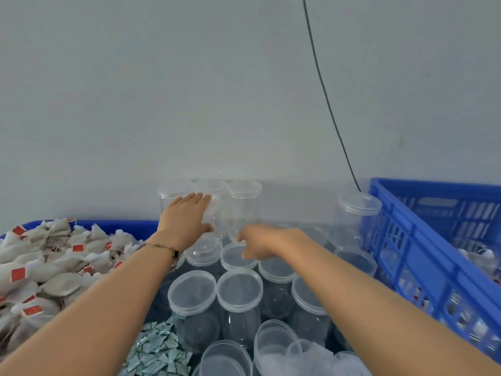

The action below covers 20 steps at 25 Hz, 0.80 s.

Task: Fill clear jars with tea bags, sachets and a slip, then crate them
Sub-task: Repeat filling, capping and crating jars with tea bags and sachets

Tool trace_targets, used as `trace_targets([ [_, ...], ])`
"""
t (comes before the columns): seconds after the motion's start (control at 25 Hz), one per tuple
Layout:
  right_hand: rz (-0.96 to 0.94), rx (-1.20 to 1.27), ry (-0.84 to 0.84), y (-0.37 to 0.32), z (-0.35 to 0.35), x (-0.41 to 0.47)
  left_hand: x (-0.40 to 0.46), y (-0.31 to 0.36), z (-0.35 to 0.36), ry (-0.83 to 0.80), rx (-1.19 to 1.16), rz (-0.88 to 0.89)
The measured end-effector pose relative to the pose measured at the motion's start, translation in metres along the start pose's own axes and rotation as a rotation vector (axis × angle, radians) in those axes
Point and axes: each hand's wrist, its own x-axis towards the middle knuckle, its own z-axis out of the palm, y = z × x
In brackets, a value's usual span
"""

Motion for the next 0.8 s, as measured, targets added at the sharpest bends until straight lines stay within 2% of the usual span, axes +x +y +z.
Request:
trace_targets([
  [0.16, -0.058, 0.048, 0.018, -0.015, 0.01, -0.013, -0.011, 0.001, -0.006, 0.077, 0.004, 0.063],
  [0.28, -0.047, 0.169, 0.142, -0.018, 0.008, -0.035, -0.032, 0.004, -0.029, 0.105, -0.021, 0.128],
  [0.4, -0.072, 0.545, 0.254, -0.019, 0.017, -0.065, -0.068, 0.012, -0.061, 0.088, -0.136, 0.198],
  [0.48, -0.17, 0.897, 0.314, -0.031, 0.029, -0.093, -0.099, 0.02, -0.079, 0.06, -0.248, 0.262],
  [0.56, -0.247, 1.107, 0.411, -0.045, 0.043, -0.12, -0.132, 0.026, -0.093, 0.016, -0.331, 0.367],
  [0.72, -0.335, 0.944, 0.522, -0.068, 0.079, -0.175, -0.185, 0.032, -0.106, -0.19, -0.401, 0.527],
  [0.8, -0.363, 0.935, 0.524, -0.077, 0.099, -0.193, -0.204, 0.037, -0.104, -0.175, -0.438, 0.552],
])
